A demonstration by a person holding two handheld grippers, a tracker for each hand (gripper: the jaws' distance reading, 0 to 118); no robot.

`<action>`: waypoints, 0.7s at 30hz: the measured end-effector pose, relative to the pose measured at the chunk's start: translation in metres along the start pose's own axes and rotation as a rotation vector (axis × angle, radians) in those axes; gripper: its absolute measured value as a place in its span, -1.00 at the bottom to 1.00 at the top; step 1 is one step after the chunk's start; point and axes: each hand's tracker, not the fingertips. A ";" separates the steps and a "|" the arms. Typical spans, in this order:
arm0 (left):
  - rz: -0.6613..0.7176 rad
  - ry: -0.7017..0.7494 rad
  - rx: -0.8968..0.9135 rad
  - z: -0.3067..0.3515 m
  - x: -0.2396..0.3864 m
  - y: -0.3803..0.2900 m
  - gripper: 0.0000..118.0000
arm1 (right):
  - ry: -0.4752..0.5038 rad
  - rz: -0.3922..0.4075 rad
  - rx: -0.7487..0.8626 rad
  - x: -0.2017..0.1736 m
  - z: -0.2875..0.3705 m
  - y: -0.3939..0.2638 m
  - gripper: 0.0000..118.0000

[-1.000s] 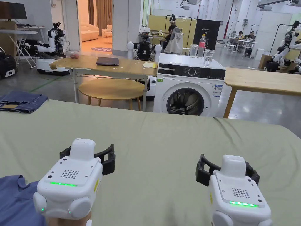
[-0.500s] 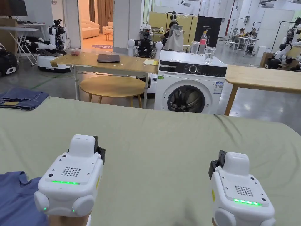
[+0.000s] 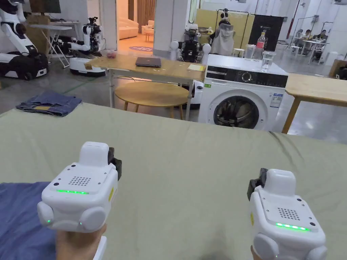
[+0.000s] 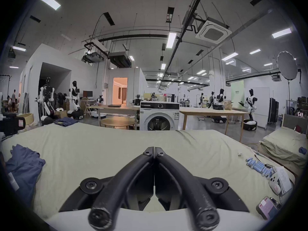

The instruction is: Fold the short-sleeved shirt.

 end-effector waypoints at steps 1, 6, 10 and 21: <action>0.003 0.002 -0.005 0.001 -0.004 0.000 -1.00 | 0.003 -0.002 -0.003 -0.003 0.000 0.000 -1.00; 0.005 0.046 -0.068 0.008 -0.027 0.003 -1.00 | 0.046 -0.022 -0.032 -0.018 0.000 -0.001 -1.00; -0.012 0.096 -0.171 0.015 -0.058 0.000 -1.00 | 0.112 -0.024 -0.068 -0.035 0.000 -0.004 -1.00; 0.171 0.083 -0.585 0.020 -0.155 -0.031 -1.00 | 0.257 0.010 -0.117 -0.088 0.000 -0.021 -1.00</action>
